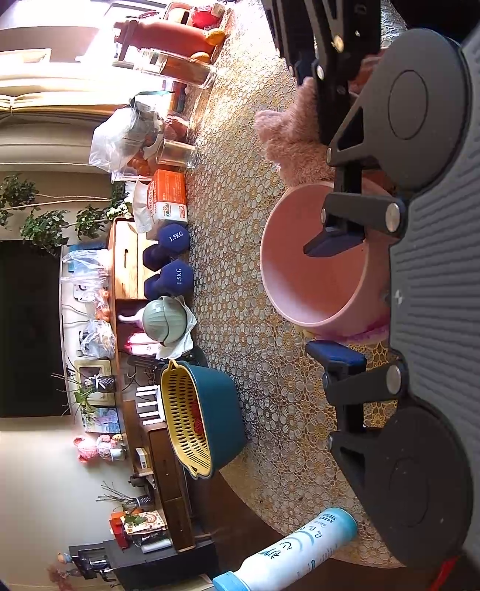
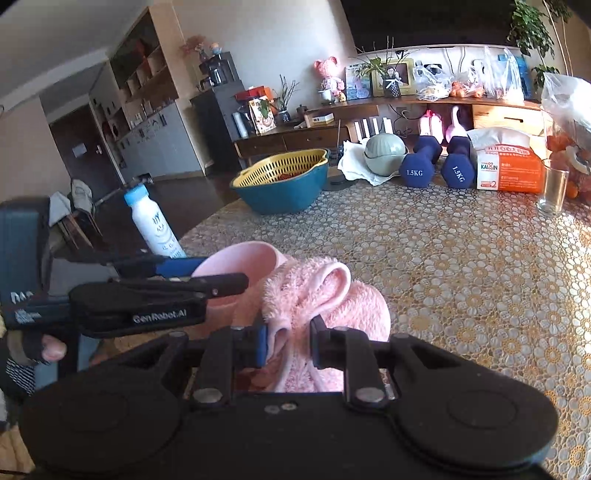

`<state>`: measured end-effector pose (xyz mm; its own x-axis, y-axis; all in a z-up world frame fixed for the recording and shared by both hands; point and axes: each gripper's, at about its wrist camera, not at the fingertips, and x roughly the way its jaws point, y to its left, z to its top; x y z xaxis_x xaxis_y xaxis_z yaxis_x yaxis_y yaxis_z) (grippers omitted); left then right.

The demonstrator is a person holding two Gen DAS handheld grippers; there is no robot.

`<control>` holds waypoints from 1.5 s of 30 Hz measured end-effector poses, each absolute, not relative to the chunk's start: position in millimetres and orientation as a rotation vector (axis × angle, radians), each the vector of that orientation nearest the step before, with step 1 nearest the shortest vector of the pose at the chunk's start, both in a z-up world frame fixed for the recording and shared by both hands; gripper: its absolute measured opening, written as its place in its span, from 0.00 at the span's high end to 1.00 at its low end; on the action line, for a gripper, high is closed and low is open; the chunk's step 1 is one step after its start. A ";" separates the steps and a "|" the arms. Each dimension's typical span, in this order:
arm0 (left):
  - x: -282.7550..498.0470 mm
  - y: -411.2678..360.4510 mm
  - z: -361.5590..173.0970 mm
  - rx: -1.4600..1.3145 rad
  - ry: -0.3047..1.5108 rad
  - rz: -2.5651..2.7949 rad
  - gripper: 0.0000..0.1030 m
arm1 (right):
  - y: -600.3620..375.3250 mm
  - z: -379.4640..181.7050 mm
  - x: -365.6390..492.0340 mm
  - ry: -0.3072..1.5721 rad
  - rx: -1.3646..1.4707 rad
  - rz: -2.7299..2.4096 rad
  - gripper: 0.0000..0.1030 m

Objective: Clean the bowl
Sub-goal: 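Rub the towel in the right tool along the mug's outer wall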

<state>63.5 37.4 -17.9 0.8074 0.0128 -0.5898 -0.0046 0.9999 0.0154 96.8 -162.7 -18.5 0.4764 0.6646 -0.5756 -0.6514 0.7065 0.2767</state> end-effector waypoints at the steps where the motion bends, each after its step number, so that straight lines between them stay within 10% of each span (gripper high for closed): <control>1: 63.4 37.7 -17.9 0.014 0.630 0.007 0.53 | -159.0 -23.0 97.8 0.724 0.011 0.796 0.80; 45: 72.9 44.9 -13.2 0.001 0.675 -0.052 0.57 | -159.6 -25.5 125.6 0.741 0.135 0.749 0.80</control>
<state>72.9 44.9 -13.2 0.7792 -0.0480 -0.6249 0.0486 0.9987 -0.0161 125.6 -159.6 -25.5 0.4947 0.6615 -0.5636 -0.5707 0.7364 0.3634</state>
